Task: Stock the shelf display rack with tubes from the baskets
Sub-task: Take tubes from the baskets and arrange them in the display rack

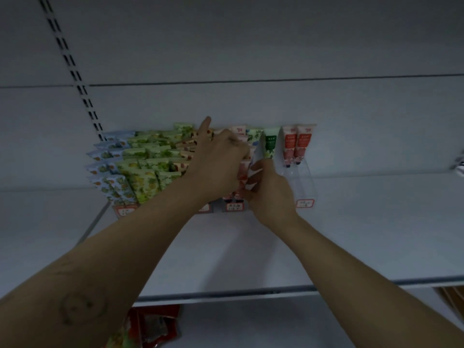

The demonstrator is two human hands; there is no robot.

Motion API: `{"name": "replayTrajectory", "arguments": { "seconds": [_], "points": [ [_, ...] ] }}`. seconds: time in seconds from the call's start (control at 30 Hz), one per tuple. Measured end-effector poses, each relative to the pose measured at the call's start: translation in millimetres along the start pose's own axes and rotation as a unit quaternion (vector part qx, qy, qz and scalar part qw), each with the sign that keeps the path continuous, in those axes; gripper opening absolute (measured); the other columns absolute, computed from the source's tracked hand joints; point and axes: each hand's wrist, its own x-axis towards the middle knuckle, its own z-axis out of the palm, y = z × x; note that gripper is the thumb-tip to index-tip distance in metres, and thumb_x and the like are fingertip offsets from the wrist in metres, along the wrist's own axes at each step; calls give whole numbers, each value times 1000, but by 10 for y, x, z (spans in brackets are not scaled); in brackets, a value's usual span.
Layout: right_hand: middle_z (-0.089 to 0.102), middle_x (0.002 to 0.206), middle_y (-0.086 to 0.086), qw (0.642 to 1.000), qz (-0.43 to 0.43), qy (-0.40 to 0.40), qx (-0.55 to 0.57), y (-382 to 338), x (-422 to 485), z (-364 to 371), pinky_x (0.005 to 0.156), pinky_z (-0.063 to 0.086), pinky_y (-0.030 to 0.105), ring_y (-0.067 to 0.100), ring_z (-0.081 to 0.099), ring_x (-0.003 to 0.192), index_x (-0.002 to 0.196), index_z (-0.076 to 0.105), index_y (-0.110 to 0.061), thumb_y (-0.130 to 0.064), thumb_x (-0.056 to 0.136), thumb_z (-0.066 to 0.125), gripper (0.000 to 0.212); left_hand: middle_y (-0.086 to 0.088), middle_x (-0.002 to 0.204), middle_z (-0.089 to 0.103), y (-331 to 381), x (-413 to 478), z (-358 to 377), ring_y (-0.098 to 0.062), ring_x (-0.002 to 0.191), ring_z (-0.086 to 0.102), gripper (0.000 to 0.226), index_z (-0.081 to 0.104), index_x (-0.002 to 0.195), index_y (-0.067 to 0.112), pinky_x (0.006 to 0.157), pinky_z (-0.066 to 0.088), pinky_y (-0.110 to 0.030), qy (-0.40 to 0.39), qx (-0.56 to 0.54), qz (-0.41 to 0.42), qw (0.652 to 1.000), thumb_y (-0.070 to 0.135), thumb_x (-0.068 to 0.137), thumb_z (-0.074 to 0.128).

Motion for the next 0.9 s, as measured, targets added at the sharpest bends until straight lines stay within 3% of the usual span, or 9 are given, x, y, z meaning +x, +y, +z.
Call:
{"name": "replayTrajectory", "arguments": {
  "seconds": [0.07, 0.13, 0.27, 0.43, 0.6, 0.67, 0.8, 0.9],
  "points": [
    [66, 97, -1, 1000, 5, -8, -19, 11, -32, -52, 69, 49, 32, 19, 63, 84, 111, 50, -16, -29, 82, 71, 38, -8, 105, 68, -25, -49, 21, -27, 117, 54, 29, 72, 92, 15, 110, 6, -65, 30, 15, 27, 999, 16, 63, 79],
    [65, 99, 0, 999, -2, -27, -31, 30, -76, -119, 77, 48, 33, 19, 61, 89, 111, 54, -16, -34, 83, 71, 37, -11, 118, 64, -47, -65, -3, -32, 120, 52, 36, 73, 91, 17, 109, 11, -67, 33, 13, 0, 999, 31, 61, 86],
    [65, 111, 3, 996, -17, -57, -69, 103, -163, -158, 89, 46, 35, 21, 60, 102, 118, 58, -16, -30, 81, 70, 41, -2, 129, 54, -19, -50, -31, -26, 128, 41, 42, 66, 109, 24, 115, 0, -58, -26, 5, -60, 998, 50, 77, 70],
    [63, 117, 7, 985, -68, -87, -134, 155, -236, -166, 87, 43, 31, 25, 54, 108, 122, 61, -16, -20, 88, 60, 34, -4, 120, 57, 67, 16, 20, -25, 124, 42, 45, 61, 111, 27, 116, 7, -54, -13, -2, -126, 992, 46, 72, 76],
    [65, 115, 11, 983, -66, -124, -117, 206, -235, -236, 84, 48, 32, 29, 58, 105, 121, 64, -17, -19, 86, 63, 35, -3, 109, 57, 121, 152, 21, -26, 114, 47, 36, 61, 95, 24, 111, 18, -52, -50, -25, -181, 982, 37, 66, 78],
    [63, 124, 10, 985, -51, -137, -95, 190, -252, -318, 92, 47, 33, 28, 57, 112, 126, 60, -17, -21, 85, 65, 42, -3, 113, 57, 149, 159, -22, -25, 116, 47, 36, 62, 100, 25, 112, 15, -55, -70, -11, -177, 982, 37, 69, 77],
    [50, 140, 7, 977, -47, -169, -118, 70, -398, -491, 103, 40, 32, 26, 48, 126, 142, 42, -19, -34, 86, 67, 63, -1, 140, 48, 152, -125, -202, -22, 136, 32, 53, 53, 128, 30, 115, 1, -54, -67, -9, -145, 987, 38, 79, 71],
    [50, 138, 7, 973, -68, -145, -166, -50, -549, -603, 103, 36, 33, 26, 46, 124, 143, 39, -21, -43, 85, 65, 67, -2, 134, 51, 236, -545, -350, -23, 132, 35, 44, 55, 121, 27, 114, 10, -51, -60, 33, -88, 994, 39, 81, 68]
  ]
}}
